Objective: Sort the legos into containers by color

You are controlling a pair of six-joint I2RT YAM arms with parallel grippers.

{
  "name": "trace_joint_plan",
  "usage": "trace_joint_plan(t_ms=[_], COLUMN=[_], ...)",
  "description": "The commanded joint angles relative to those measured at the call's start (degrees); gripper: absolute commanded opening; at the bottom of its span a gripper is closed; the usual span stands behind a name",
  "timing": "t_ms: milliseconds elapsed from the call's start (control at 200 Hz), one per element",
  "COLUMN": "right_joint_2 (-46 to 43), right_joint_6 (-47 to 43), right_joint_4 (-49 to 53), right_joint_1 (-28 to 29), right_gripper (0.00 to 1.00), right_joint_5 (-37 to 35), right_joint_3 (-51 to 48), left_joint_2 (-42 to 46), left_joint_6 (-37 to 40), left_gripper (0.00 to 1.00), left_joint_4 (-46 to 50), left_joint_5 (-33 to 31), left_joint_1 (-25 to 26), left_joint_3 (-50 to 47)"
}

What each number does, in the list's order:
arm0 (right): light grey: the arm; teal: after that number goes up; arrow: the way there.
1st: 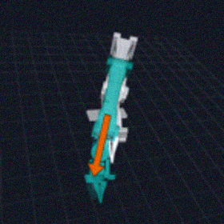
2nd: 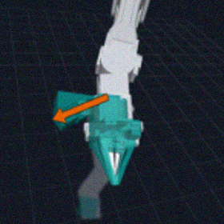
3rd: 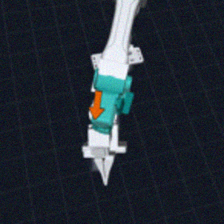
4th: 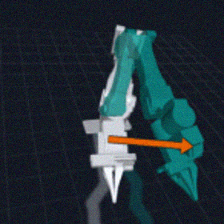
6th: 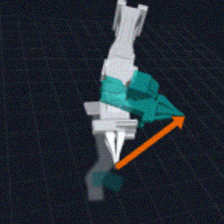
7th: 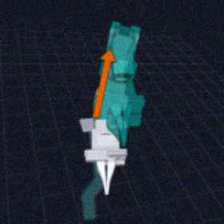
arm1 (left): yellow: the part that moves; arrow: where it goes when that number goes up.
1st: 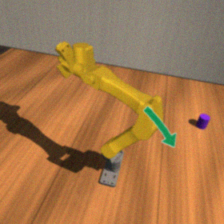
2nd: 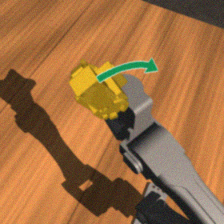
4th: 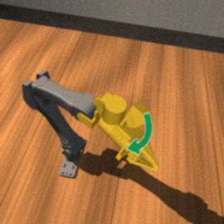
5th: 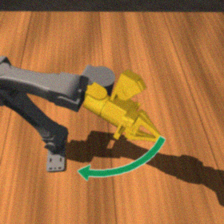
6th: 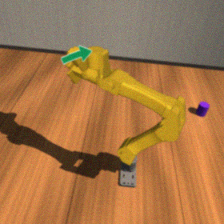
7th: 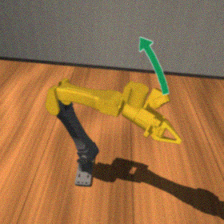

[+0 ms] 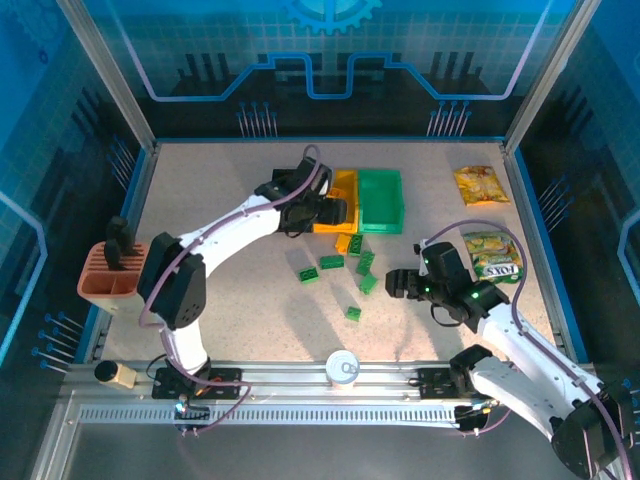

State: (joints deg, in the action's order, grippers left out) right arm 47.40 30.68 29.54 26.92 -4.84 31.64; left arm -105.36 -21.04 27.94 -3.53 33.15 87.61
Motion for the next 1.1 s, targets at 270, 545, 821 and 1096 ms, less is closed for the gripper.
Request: trace_joint_plan(t_ms=[270, 545, 821, 1096], right_joint_2=[-4.0, -4.3, -2.5, 8.4], right_joint_6=[1.3, 1.2, -0.9, -3.3], right_joint_4=[2.4, 2.6, 1.8, 0.8], right_joint_1=[-0.8, -0.8, -0.3, 4.1], right_gripper=[0.87, 0.88, 0.89, 0.84], right_joint_5=[1.1, 2.5, 5.0, 3.2], right_joint_3=[-1.5, -1.2, 1.3, 10.0], left_joint_2=[-13.1, -16.0, -5.4, 13.4], left_joint_6=[0.5, 1.9, 2.1, -1.7], left_gripper=[0.63, 0.77, 0.81, 0.81], left_joint_4=[6.1, 8.7, 5.6, -3.9], left_joint_5=[2.5, 2.3, 2.0, 1.8], left_joint_1=[-2.5, -2.7, -2.4, -2.0], left_joint_3=[15.1, 21.0, 14.6, -8.3])
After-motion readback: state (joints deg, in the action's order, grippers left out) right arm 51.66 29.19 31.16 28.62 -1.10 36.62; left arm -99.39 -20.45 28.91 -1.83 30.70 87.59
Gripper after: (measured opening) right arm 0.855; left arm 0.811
